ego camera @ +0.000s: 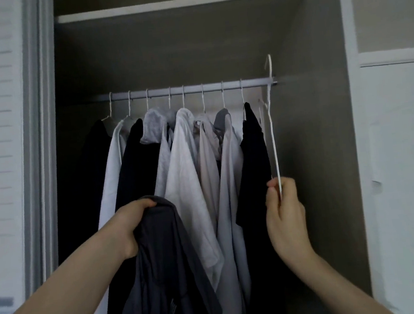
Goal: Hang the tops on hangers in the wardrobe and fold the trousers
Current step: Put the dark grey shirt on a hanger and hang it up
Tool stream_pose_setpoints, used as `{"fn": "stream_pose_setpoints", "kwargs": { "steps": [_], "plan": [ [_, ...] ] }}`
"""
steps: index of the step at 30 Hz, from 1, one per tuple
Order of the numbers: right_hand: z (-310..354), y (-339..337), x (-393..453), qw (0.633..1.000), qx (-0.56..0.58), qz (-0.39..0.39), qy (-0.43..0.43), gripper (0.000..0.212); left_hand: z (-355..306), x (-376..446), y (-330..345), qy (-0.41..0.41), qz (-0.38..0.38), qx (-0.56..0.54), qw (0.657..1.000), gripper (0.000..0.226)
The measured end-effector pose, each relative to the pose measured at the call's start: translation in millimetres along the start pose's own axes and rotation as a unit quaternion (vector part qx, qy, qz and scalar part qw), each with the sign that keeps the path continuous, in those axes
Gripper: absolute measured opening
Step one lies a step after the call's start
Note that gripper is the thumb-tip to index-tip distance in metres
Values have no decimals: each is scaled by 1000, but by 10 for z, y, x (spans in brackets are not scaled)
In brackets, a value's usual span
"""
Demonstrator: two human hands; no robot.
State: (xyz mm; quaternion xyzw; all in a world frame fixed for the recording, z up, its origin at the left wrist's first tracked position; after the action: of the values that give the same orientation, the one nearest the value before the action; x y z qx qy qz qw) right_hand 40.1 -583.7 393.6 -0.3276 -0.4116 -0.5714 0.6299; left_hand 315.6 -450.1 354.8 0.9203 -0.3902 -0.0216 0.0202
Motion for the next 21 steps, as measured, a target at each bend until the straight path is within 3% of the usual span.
{"fn": "stream_pose_setpoints", "kwargs": {
  "steps": [3, 5, 7, 10, 14, 17, 21],
  "plan": [
    [-74, 105, -19, 984, 110, 25, 134, 37, 93, -49, 31, 20, -23, -24, 999, 26],
    [-50, 121, 40, 962, 168, 28, 214, 27, 207, -98, 59, 17, -29, -34, 999, 30],
    [42, 32, 21, 967, 145, 48, 203, 15, 316, -174, 73, 9, -29, -38, 999, 33],
    [226, -131, -308, 959, 185, 103, 190, 24, 453, -283, 24, 1, -50, -57, 997, 35],
    [475, -249, -807, 920, 234, 233, 210, 34, 541, -426, 5, 1, -60, -60, 996, 35],
    [583, -240, -1040, 883, 218, 339, 241, 22, 581, -514, -23, 19, -88, -36, 995, 44],
    [516, -324, -1253, 844, 190, 410, 289, 17, 745, -711, -45, 22, -116, -6, 993, 37]
  ]
}}
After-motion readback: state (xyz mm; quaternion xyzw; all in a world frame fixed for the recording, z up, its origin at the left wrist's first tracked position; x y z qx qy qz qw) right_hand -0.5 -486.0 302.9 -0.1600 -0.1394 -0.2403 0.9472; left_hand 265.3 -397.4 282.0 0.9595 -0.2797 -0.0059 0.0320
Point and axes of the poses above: each hand's wrist, its own x-axis towards the middle knuckle, its own y-axis out of the palm, z = x × y, the point moved 9 cm from there along x, towards the middle knuckle, and after that the axes turned 7 degrees about x, right-handed, at the moved point
